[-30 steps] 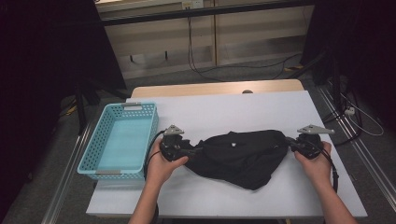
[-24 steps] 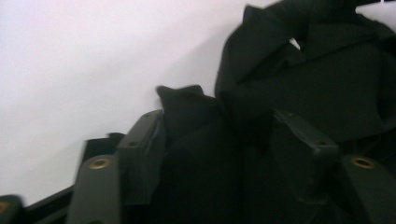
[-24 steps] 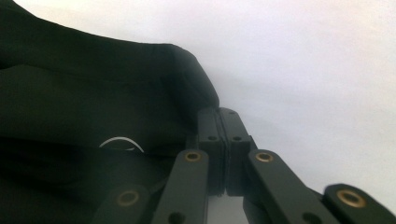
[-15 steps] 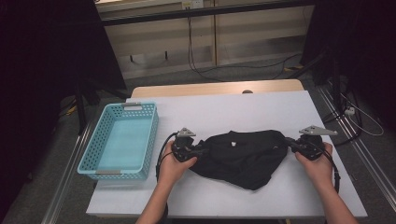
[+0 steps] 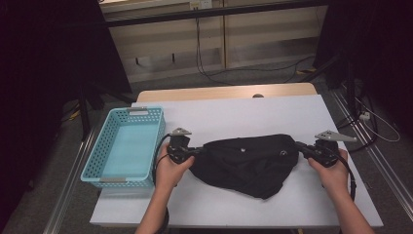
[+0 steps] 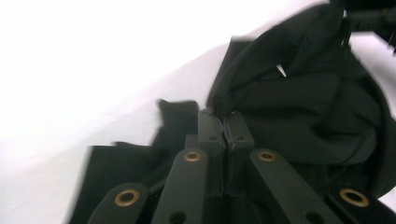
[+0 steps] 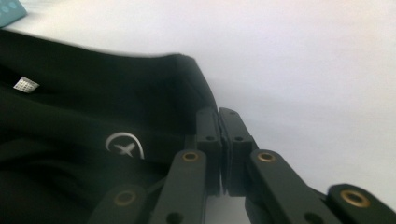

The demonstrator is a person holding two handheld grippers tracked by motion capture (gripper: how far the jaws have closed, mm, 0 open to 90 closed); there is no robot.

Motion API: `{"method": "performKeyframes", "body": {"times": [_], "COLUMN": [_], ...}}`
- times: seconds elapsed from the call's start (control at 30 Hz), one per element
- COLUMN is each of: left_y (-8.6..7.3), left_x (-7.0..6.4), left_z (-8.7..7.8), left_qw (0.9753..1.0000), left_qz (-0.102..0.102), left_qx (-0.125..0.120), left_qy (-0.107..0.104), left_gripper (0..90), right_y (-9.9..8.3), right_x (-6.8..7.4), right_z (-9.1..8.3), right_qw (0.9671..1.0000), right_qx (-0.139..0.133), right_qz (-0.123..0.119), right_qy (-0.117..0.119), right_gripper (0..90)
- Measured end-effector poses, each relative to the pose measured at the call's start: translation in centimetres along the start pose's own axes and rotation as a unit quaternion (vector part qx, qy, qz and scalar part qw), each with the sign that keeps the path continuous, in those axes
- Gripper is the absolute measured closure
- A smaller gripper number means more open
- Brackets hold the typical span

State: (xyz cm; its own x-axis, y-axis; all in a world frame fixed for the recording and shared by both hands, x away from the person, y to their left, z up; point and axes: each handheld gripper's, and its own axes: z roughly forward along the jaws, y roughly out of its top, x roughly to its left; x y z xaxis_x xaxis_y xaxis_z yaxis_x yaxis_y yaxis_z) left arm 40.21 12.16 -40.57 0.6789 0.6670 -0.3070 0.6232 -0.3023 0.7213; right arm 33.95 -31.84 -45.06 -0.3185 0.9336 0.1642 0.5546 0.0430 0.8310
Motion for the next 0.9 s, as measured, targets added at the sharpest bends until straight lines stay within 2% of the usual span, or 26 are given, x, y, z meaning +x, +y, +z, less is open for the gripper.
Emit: {"method": "performKeyframes", "body": {"times": [0.03,0.07,0.1,0.13,0.17,0.2,0.23,0.3,0.37,0.43,0.47,0.53,0.57,0.63,0.67,0.7,0.73,0.77,0.8,0.87,0.9], "left_y": [0.1,0.2,0.1,0.1,0.1,0.1,-0.1,-0.1,-0.2,-0.2,-0.3,-0.3,-0.3,-0.4,-0.4,-0.5,-0.5,-0.6,-0.6,-0.6,-0.6], "left_x": [0.3,0.5,0.9,0.9,1.1,1.1,1.1,1.0,0.9,0.8,0.7,0.7,0.6,0.7,0.7,0.7,0.7,0.7,0.7,0.6,0.6], "left_z": [-0.5,-0.8,-1.1,-1.1,-1.0,-1.0,-0.7,-0.6,-0.4,-0.3,-0.1,0.0,0.1,0.1,0.2,0.2,0.2,0.2,0.2,0.2,0.1], "left_qw": [1.0,0.9999,0.9996,0.9996,0.9996,0.9996,0.9995,0.9995,0.9994,0.9995,0.9995,0.9994,0.9994,0.9994,0.9993,0.9992,0.9992,0.9992,0.9991,0.9991,0.999], "left_qz": [-0.007,-0.015,-0.026,-0.026,-0.028,-0.028,-0.028,-0.027,-0.025,-0.022,-0.021,-0.02,-0.019,-0.019,-0.02,-0.022,-0.023,-0.023,-0.024,-0.023,-0.024], "left_qx": [-0.003,-0.004,-0.002,-0.002,0.004,0.004,0.009,0.013,0.015,0.016,0.017,0.017,0.019,0.022,0.024,0.023,0.025,0.026,0.028,0.028,0.028], "left_qy": [0.004,0.005,0.007,0.007,0.008,0.008,0.012,0.013,0.015,0.019,0.018,0.02,0.021,0.02,0.022,0.023,0.022,0.022,0.021,0.023,0.023], "left_gripper": [88.2,88.2,88.2,88.2,88.2,88.2,88.2,88.2,88.1,88.0,88.0,88.0,88.0,88.0,88.0,87.9,87.9,87.9,88.0,87.9,88.0], "right_y": [0.1,0.1,0.3,0.3,0.7,0.7,1.0,1.2,1.6,1.6,1.5,1.4,1.3,1.3,1.4,1.4,1.4,1.4,1.4,1.4,1.4], "right_x": [0.2,0.2,0.6,0.6,1.0,1.0,1.4,1.7,2.4,2.5,2.6,2.6,2.6,2.5,2.5,2.4,2.5,2.4,2.4,2.4,2.4], "right_z": [0.3,0.3,0.4,0.4,0.7,0.7,1.2,1.5,2.6,2.9,3.9,4.3,4.7,5.3,5.5,5.6,5.6,5.6,5.5,5.3,4.9], "right_qw": [0.9999,0.9999,0.9998,0.9998,0.9996,0.9996,0.9994,0.9994,0.9984,0.9984,0.9982,0.9978,0.9971,0.9963,0.9961,0.9955,0.9953,0.9954,0.9957,0.9961,0.997], "right_qx": [0.002,0.002,-0.007,-0.007,-0.013,-0.013,-0.012,-0.007,0.012,0.016,0.025,0.031,0.039,0.059,0.063,0.072,0.073,0.072,0.069,0.062,0.048], "right_qz": [-0.001,-0.001,-0.013,-0.013,-0.02,-0.02,-0.02,-0.025,-0.054,-0.054,-0.054,-0.059,-0.065,-0.061,-0.061,-0.061,-0.064,-0.063,-0.061,-0.062,-0.058], "right_qy": [0.012,0.012,0.01,0.01,0.017,0.017,0.027,0.024,0.01,0.012,0.01,0.006,-0.001,-0.015,-0.015,-0.003,-0.001,0.001,0.006,0.009,0.018], "right_gripper": [81.4,81.4,75.6,75.6,67.0,67.0,61.7,58.4,56.4,55.7,55.1,55.1,55.3,56.1,58.7,65.2,68.5,78.9,84.0,86.5,86.7]}}
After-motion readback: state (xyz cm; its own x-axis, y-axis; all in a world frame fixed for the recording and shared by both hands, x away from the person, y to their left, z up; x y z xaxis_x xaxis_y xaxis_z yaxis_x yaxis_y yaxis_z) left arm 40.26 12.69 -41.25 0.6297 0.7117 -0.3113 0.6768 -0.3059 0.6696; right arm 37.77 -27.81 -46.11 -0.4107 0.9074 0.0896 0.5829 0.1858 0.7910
